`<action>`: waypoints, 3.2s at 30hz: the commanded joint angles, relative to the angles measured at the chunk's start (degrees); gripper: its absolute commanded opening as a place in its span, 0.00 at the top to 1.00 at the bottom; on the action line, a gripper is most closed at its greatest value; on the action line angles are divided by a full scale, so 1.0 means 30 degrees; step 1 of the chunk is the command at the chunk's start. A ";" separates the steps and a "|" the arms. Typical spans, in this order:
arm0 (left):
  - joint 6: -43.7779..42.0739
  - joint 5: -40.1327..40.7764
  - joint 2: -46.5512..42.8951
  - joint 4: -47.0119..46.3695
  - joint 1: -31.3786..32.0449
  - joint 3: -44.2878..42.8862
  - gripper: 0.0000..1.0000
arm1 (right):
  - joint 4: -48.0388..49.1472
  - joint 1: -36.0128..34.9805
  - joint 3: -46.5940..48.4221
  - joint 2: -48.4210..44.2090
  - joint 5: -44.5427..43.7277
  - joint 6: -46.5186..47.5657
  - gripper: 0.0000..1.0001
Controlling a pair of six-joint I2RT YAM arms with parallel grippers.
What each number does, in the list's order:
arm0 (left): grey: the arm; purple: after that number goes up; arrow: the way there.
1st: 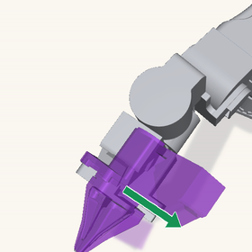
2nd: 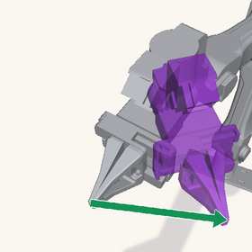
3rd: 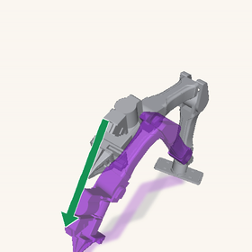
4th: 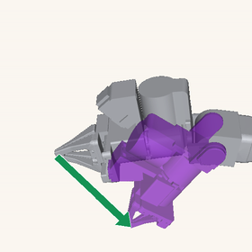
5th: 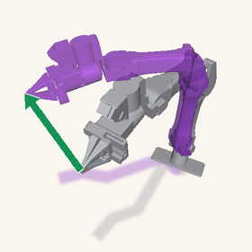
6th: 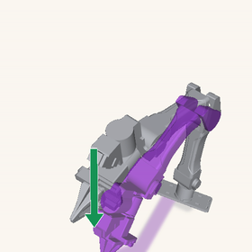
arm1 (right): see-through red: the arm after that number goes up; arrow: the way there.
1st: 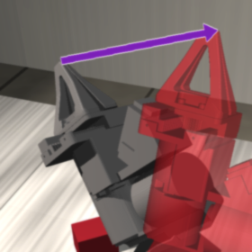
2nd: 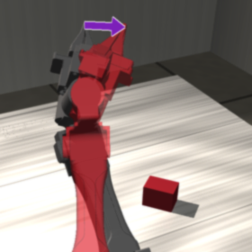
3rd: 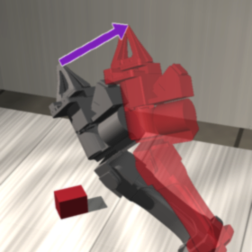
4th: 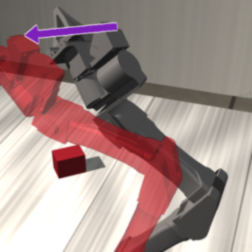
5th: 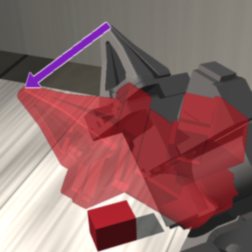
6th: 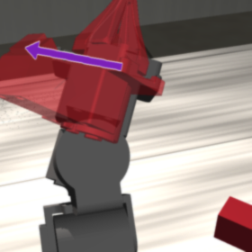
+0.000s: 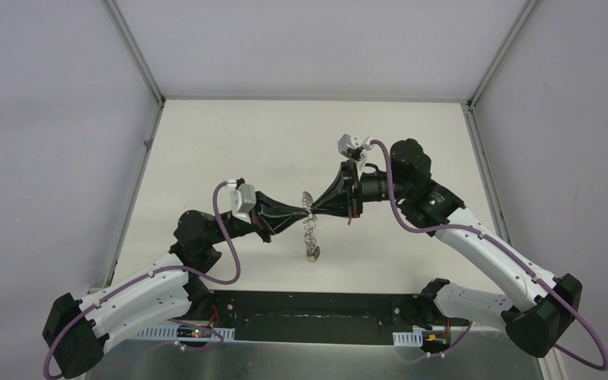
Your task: Put the keys on the keyring
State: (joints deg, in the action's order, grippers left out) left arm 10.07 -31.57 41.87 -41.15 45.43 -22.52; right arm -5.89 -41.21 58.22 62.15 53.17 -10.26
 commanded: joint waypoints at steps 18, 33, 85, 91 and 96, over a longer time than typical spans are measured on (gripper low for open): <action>0.0016 0.0146 -0.0627 -0.0975 0.0157 -0.0721 1.00 | -0.1816 0.0056 -0.0808 -0.0518 -0.1023 0.2161 1.00; 0.0022 -0.0178 -0.0062 -0.1118 0.0150 -0.1025 1.00 | -0.1452 0.0059 -0.1376 -0.1366 -0.2210 0.3081 0.55; 0.0462 -0.0492 0.0176 -0.1943 0.0168 -0.0812 1.00 | 0.4819 -0.0501 -0.3231 -0.1068 -0.0179 0.2128 1.00; -0.0136 0.0067 -0.0880 0.0043 0.0149 -0.0783 0.77 | 0.0753 -0.0499 -0.1857 -0.1235 -0.0696 0.4331 1.00; -0.1354 0.0659 -0.2177 0.3812 0.0149 -0.1188 0.66 | -0.3685 -0.0500 -0.0255 -0.0996 -0.1242 0.6225 1.00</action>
State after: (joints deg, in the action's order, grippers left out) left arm 9.54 -31.51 37.93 -36.64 45.43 -22.96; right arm -7.49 -42.48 50.57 59.64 50.57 1.80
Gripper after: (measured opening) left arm 0.319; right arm 0.009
